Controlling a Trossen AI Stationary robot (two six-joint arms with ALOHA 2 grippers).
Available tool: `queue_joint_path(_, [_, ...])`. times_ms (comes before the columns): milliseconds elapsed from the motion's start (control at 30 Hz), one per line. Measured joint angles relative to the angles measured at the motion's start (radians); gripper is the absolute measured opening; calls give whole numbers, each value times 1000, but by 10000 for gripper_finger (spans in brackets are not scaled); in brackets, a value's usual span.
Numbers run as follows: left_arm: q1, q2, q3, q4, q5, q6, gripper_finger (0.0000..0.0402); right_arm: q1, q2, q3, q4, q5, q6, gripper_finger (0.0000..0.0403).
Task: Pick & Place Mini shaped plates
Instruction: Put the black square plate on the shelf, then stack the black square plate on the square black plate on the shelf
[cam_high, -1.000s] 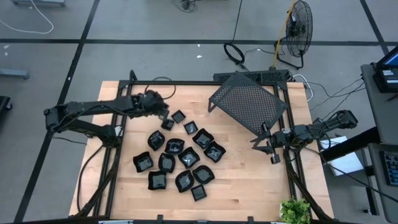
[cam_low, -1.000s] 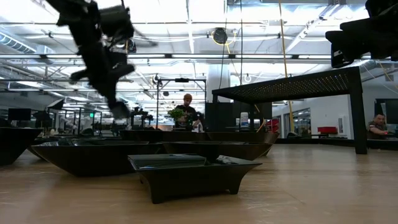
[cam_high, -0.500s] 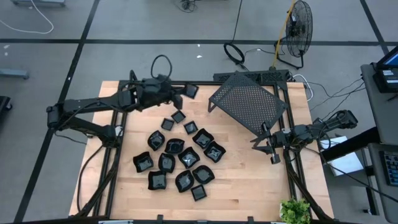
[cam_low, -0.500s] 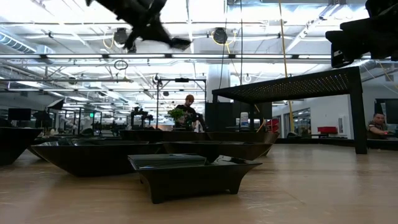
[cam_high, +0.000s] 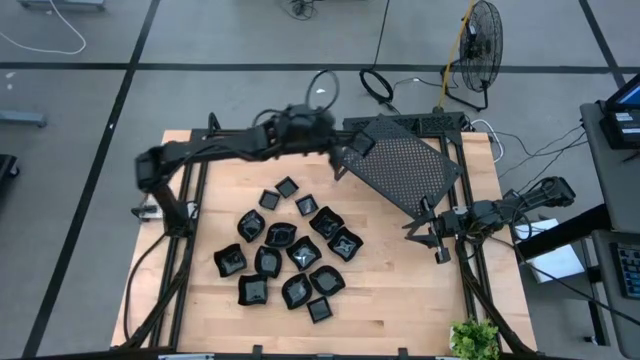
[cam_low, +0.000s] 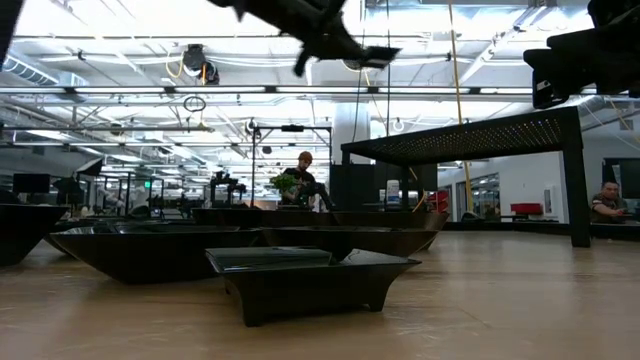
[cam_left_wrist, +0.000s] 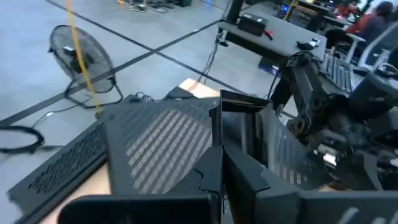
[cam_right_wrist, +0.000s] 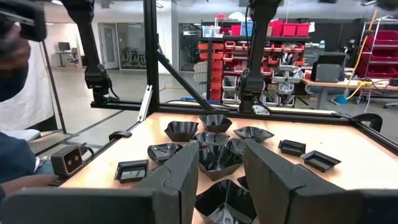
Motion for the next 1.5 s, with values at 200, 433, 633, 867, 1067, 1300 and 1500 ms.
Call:
queue_joint_path(200, [9,168,143,-57,10,15,4,0,0,0,0,0,0,114])
queue_joint_path(433, [26,247,144,-76,-37,4,24,0,0,0,0,0,0,114])
queue_joint_path(633, [22,257,144,-80,-33,8,5,0,0,0,0,0,0,114])
queue_joint_path(867, [18,234,143,-129,-44,26,37,0,0,0,0,0,0,114])
queue_joint_path(1067, [-1,107,145,-420,-229,88,98,0,0,0,0,0,0,114])
queue_joint_path(1300, [-33,12,140,-937,-389,-38,159,0,0,0,-2,0,0,114])
queue_joint_path(1500, [-12,10,21,-1104,-350,-133,176,0,0,0,-3,0,0,114])
